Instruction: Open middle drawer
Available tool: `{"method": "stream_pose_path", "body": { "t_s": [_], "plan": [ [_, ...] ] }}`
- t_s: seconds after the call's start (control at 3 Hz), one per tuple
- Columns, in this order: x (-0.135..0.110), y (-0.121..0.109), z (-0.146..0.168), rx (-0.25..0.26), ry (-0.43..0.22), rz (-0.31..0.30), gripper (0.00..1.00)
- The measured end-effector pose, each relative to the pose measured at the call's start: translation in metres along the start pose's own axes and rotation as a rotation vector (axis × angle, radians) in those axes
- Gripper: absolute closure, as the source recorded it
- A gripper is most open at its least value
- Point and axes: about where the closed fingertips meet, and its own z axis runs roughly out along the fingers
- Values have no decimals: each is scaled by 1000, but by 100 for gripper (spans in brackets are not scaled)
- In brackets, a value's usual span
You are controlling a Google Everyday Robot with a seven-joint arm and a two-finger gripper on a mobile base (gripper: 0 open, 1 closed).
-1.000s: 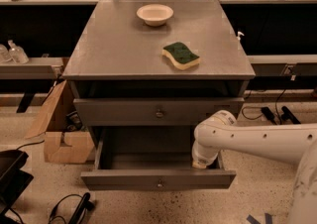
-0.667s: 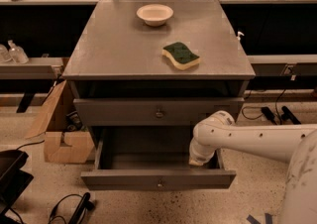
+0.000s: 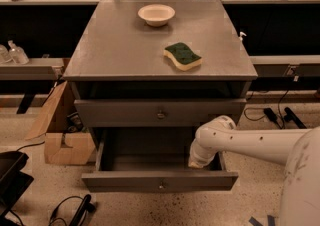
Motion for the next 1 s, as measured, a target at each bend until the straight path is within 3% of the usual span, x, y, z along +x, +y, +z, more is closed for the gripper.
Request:
{"method": "stream_pose_path", "body": {
  "t_s": [0.33,0.67,1.0],
  "plan": [
    [4,12,7,-33,7,17,100],
    [11,45,10,-103,19,67,100],
    [11,44,6,-103,19,67,100]
  ]
}}
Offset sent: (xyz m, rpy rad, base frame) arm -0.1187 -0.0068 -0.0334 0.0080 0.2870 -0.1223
